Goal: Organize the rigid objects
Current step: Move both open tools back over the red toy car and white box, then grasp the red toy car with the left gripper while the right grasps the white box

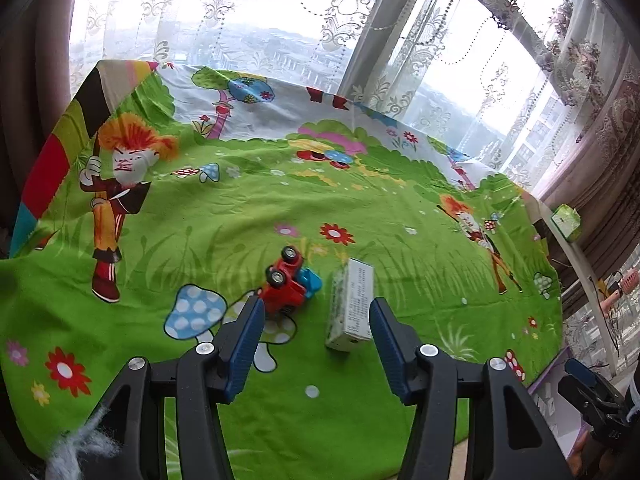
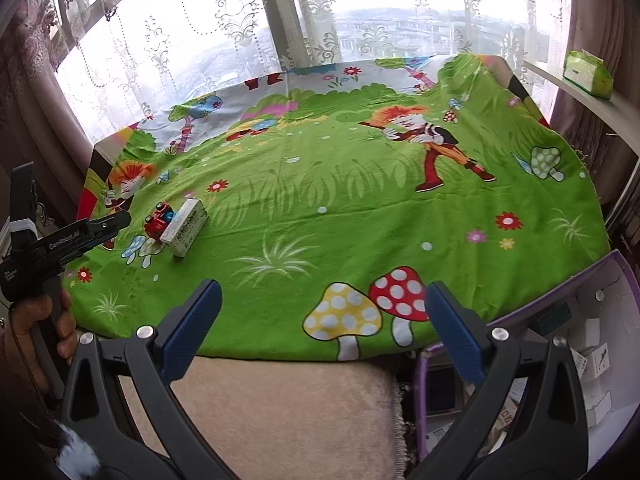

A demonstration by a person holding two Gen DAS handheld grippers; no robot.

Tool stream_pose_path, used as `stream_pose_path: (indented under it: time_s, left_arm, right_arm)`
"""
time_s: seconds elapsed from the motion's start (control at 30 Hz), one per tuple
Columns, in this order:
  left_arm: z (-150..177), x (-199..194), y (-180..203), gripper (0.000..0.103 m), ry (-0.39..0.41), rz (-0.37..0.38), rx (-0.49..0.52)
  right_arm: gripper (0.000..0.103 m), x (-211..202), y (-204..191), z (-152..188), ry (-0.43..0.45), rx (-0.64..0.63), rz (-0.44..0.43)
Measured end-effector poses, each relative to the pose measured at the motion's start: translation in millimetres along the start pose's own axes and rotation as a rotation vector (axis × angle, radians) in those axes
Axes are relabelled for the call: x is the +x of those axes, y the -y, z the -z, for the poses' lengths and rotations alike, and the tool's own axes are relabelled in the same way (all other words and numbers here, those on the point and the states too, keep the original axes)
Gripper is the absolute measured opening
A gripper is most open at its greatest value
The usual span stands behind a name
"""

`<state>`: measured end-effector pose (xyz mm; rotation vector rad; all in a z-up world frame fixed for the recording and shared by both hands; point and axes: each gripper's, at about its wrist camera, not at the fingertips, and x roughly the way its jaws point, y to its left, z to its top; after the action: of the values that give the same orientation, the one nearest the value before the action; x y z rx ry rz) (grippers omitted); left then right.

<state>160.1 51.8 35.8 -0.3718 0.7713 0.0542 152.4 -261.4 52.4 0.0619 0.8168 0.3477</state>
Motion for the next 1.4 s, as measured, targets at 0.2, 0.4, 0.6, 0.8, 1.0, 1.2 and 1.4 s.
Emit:
stream_pose_path:
  time_s: [0.2,0.4,0.6,0.8,1.0,1.2,1.4]
  left_arm:
    - [-17.4,27.8,-20.1,0.053,-0.024,-0.029,-0.006]
    - [-24.1,51.4,-31.4,0.049,-0.061,-0.043,-0.003]
    - [-23.7,58.6,-40.1,0.049,-0.062,-0.049,-0.001]
    - [-29.3,54.9,-55.7,0.050,-0.036,-0.062,-0.037]
    - [-32.1,55.0,-74.6,0.050,-0.033,-0.108,-0.082]
    - [-27.6,55.6,-91.6,0.049,-0.039,-0.115,-0.144]
    - [-24.4,38.1,-90.3,0.049,0.016,-0.069,-0.159]
  right_arm:
    - [0.102,19.6,-34.2,-12.4,-0.007,-0.038,-0.037]
    - [0.102,37.0,-57.6,-16.9,-0.029,-0.070,-0.057]
    - [0.102,49.6,-68.2,-18.1,-0.049,-0.083,-0.063]
    - [0.102,60.0,-76.3,-21.6,-0.064,-0.095,-0.062]
    - [0.102,69.0,-90.2,-24.4,-0.073,-0.121,-0.062]
    - [0.102,81.0,-108.7,-25.8,-0.084,-0.155,-0.064]
    - [0.102,95.8,-127.5,-27.6,-0.099,-0.175,-0.071]
